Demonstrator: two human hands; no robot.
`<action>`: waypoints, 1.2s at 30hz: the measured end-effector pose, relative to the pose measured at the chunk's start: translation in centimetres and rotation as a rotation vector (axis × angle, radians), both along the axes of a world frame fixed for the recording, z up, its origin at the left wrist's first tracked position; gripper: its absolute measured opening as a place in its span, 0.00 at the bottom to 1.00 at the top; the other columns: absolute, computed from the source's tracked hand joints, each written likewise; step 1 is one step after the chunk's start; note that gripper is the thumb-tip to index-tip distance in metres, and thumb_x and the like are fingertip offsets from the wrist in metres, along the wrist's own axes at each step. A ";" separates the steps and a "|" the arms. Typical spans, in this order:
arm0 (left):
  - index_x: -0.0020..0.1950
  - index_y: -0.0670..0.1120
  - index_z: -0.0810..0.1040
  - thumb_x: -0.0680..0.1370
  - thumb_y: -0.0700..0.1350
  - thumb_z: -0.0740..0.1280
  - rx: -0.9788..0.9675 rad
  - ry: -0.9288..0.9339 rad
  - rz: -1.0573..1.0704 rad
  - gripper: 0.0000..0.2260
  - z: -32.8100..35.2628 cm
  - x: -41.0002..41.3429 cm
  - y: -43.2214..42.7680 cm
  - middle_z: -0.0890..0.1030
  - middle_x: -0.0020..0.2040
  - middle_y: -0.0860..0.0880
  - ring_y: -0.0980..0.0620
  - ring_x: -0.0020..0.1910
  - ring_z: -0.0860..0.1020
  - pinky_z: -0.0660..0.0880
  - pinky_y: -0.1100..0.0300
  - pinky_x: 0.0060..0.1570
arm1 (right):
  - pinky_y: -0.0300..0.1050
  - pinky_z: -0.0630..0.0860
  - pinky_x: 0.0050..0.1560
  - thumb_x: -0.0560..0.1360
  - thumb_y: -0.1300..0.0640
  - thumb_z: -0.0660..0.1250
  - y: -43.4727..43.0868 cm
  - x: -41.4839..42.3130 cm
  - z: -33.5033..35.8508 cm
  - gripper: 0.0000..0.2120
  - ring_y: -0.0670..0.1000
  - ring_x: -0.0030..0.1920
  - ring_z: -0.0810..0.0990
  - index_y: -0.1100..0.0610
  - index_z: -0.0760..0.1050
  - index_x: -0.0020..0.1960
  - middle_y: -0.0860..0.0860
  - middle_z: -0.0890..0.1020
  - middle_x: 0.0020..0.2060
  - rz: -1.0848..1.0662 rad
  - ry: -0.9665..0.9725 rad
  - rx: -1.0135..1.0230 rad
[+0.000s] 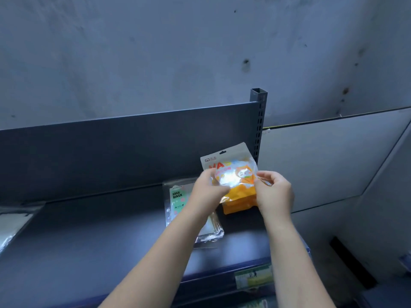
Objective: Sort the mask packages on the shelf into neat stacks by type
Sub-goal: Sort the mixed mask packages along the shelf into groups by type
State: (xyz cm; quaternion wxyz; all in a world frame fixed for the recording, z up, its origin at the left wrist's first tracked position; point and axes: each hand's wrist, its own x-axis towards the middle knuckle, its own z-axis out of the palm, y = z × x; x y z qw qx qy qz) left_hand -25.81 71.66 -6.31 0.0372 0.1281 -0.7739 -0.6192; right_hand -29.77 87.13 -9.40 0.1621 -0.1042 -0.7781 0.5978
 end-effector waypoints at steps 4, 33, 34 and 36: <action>0.78 0.47 0.71 0.76 0.39 0.74 -0.282 -0.075 -0.137 0.31 -0.3 -0.9 1.4 0.78 0.58 0.51 0.51 0.53 0.80 0.79 0.58 0.54 | 0.48 0.80 0.49 0.77 0.60 0.66 0.7 -0.1 -0.3 0.11 0.57 0.50 0.83 0.50 0.85 0.51 0.51 0.87 0.48 -0.018 0.053 0.195; 0.64 0.53 0.76 0.73 0.57 0.68 -0.390 0.112 -0.020 0.21 -3.2 -0.2 0.9 0.78 0.61 0.52 0.52 0.63 0.77 0.76 0.47 0.64 | 0.62 0.61 0.78 0.81 0.53 0.56 -2.3 3.4 -2.3 0.23 0.62 0.79 0.66 0.60 0.77 0.70 0.58 0.77 0.72 0.072 0.141 0.630; 0.64 0.51 0.76 0.74 0.56 0.66 -0.437 0.151 0.026 0.20 -2.4 0.5 0.8 0.77 0.62 0.51 0.49 0.65 0.74 0.74 0.46 0.66 | 0.61 0.63 0.78 0.81 0.52 0.54 -2.7 3.7 -2.1 0.24 0.62 0.79 0.67 0.61 0.77 0.70 0.59 0.77 0.72 0.103 0.157 0.621; 0.71 0.47 0.73 0.79 0.54 0.65 -0.561 0.198 0.068 0.22 -1.2 1.8 0.3 0.74 0.69 0.48 0.46 0.73 0.66 0.67 0.46 0.74 | 0.60 0.65 0.77 0.82 0.48 0.49 -3.7 4.3 -1.6 0.28 0.61 0.77 0.69 0.61 0.76 0.71 0.59 0.78 0.71 0.181 0.202 0.637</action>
